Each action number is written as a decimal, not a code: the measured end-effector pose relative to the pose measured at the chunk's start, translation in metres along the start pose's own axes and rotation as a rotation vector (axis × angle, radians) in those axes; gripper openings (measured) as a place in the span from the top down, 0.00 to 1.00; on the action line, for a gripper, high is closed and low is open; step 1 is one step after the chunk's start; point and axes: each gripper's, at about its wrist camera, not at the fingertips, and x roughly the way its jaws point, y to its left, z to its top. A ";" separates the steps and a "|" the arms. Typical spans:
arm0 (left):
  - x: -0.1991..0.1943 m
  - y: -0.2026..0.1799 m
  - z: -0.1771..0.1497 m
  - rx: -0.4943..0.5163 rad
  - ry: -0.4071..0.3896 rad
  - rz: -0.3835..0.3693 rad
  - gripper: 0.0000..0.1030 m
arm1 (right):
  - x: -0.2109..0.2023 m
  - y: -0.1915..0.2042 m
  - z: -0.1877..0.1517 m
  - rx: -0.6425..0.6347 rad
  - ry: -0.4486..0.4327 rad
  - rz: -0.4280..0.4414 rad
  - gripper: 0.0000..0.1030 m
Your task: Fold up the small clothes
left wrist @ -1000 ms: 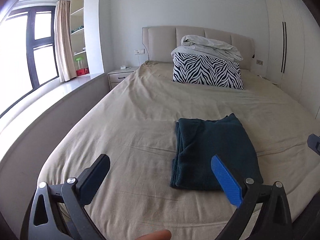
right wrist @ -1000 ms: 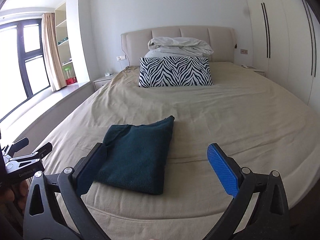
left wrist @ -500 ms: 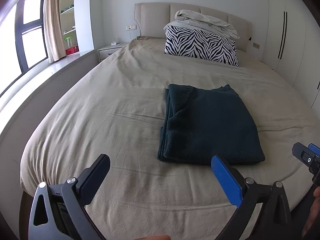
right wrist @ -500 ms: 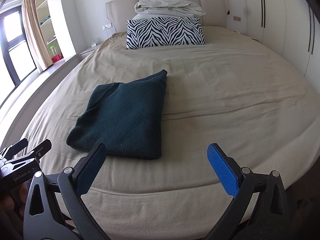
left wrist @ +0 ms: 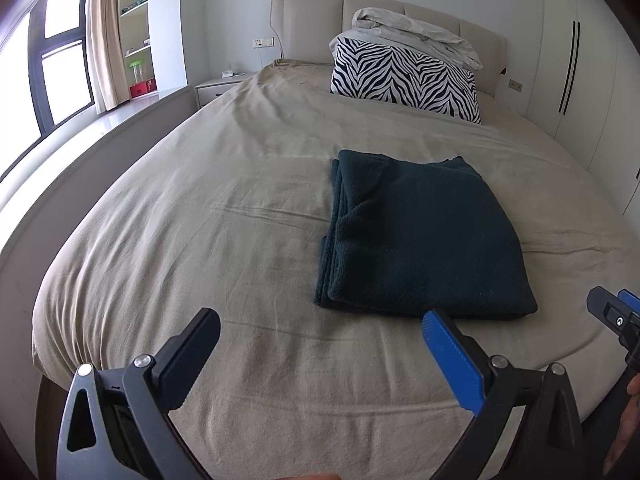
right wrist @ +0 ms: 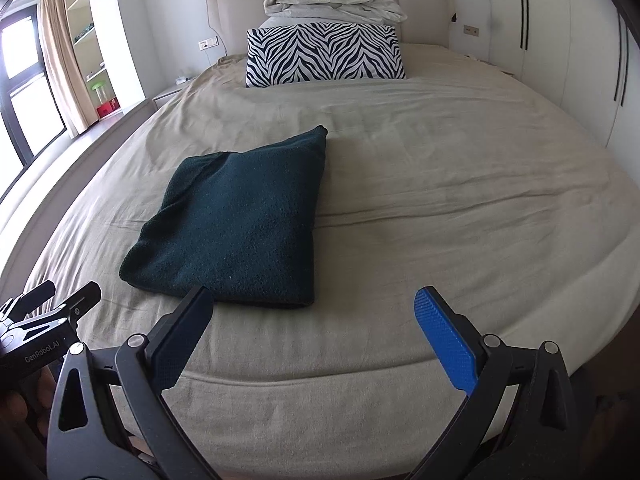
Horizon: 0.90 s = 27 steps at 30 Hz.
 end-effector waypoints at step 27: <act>0.010 0.001 -0.004 0.001 0.035 -0.009 0.00 | 0.011 0.007 -0.006 -0.007 0.031 -0.002 0.00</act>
